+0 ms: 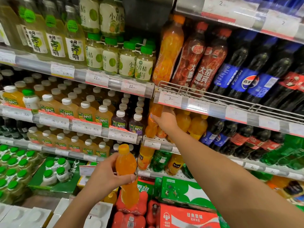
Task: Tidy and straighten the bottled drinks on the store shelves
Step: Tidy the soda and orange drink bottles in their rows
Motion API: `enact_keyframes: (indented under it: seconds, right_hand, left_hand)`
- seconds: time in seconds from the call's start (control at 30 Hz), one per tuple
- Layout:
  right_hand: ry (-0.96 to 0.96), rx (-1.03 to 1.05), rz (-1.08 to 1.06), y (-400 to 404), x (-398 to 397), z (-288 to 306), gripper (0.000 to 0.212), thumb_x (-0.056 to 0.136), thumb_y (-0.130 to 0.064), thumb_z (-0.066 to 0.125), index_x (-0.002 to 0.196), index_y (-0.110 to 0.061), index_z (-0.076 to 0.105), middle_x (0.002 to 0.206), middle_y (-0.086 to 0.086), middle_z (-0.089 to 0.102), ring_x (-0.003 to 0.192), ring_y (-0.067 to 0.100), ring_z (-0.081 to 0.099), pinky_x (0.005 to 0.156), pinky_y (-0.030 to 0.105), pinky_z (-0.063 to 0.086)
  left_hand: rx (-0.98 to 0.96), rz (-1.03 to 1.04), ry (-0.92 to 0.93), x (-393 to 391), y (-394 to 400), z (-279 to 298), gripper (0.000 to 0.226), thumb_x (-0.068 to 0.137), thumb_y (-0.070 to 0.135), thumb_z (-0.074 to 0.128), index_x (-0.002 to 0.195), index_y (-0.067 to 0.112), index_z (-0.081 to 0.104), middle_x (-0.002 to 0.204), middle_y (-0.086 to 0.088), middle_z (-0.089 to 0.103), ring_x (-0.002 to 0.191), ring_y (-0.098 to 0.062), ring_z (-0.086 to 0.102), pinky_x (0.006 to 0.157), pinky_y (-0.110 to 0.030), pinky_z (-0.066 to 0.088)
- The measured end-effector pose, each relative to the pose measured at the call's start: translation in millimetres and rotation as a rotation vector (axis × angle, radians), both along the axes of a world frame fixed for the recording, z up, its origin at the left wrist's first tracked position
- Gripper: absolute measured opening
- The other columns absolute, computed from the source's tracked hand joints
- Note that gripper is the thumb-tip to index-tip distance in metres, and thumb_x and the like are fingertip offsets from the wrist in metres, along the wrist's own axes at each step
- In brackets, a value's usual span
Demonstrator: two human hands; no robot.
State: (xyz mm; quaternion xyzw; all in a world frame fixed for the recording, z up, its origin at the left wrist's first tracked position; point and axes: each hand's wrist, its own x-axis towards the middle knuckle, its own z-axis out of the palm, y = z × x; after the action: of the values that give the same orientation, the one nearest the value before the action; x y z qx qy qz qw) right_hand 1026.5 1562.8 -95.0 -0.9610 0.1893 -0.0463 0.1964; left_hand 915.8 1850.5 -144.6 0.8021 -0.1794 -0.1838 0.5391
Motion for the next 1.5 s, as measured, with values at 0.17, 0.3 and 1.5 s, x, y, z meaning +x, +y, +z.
enact_keyframes:
  seconds: [0.17, 0.3, 1.5]
  right_hand:
    - [-0.185, -0.046, 0.060, -12.2, -31.5, 6.0, 0.044, 0.091, -0.037, 0.070, 0.124, -0.010, 0.059, 0.105, 0.013, 0.066, 0.095, 0.031, 0.066, 0.076, 0.043, 0.056]
    - [-0.211, 0.001, 0.085, -38.8, -86.3, 5.1, 0.062, 0.092, -0.033, 0.068, 0.147, -0.016, 0.047, 0.132, 0.009, 0.060, 0.102, 0.024, 0.066, 0.090, 0.045, 0.055]
    - [-0.066, -0.138, -0.675, -733.7, -456.3, 2.7, 0.027, 0.097, -0.028, 0.060, 0.097, -0.001, 0.061, 0.108, 0.022, 0.066, 0.088, 0.036, 0.063, 0.074, 0.039, 0.052]
  left_hand:
    - [-0.043, -0.028, 0.011, 3.7, -24.2, 6.4, 0.060, 0.061, 0.048, 0.092, 0.111, 0.043, 0.060, 0.100, 0.026, 0.073, 0.089, -0.003, 0.072, 0.081, -0.034, 0.060]
    - [-0.070, -0.067, -0.005, 0.4, -56.8, 25.3, 0.087, 0.043, 0.073, 0.088, 0.119, 0.041, 0.060, 0.102, 0.019, 0.075, 0.090, -0.009, 0.074, 0.082, -0.040, 0.061]
    - [-0.090, -0.017, -0.091, -239.9, -446.7, 77.3, 0.088, 0.018, 0.078, 0.088, 0.101, 0.065, 0.063, 0.099, 0.021, 0.075, 0.087, -0.013, 0.075, 0.080, -0.037, 0.062]
